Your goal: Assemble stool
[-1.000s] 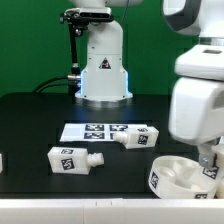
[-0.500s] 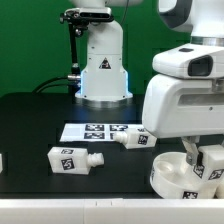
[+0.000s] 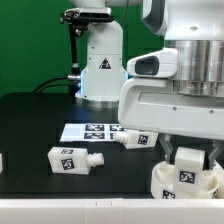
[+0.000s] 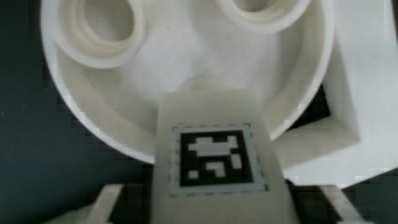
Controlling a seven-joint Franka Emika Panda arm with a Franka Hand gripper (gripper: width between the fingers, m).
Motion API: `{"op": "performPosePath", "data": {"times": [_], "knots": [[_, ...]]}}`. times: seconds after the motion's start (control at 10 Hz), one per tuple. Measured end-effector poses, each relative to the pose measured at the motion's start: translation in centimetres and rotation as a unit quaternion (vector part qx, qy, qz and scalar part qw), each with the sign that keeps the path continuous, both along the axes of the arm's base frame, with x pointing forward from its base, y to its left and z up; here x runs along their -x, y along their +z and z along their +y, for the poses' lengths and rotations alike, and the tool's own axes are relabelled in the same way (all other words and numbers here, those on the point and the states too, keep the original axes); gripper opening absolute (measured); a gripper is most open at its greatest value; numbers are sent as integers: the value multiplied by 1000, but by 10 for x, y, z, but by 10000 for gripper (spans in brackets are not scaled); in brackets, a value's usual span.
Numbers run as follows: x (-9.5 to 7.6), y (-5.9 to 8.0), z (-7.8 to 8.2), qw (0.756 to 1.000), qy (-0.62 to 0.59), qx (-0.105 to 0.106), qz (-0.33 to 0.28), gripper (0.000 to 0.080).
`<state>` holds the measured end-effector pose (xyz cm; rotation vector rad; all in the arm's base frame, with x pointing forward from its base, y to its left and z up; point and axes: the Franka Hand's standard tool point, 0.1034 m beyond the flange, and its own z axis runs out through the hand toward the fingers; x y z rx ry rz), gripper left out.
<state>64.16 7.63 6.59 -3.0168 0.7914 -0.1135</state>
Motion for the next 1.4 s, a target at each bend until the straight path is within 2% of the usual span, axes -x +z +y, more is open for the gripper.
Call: {"op": "performPosePath", "data": {"times": [0.3, 0.6, 0.7, 0.8, 0.9, 1.0, 1.2, 1.4], "knots": [[-2, 0, -6, 992, -122, -1, -10, 335], [-2, 0, -8, 989, -149, 0, -11, 336], [-3, 4, -10, 991, -137, -2, -13, 513], [-2, 22, -14, 992, -125, -13, -19, 619], [3, 36, -21, 994, -108, -17, -23, 619], [6, 45, -25, 994, -102, -19, -26, 643], [7, 36, -22, 995, -100, -17, -21, 648], [8, 35, -22, 995, -100, -17, -20, 649]]}}
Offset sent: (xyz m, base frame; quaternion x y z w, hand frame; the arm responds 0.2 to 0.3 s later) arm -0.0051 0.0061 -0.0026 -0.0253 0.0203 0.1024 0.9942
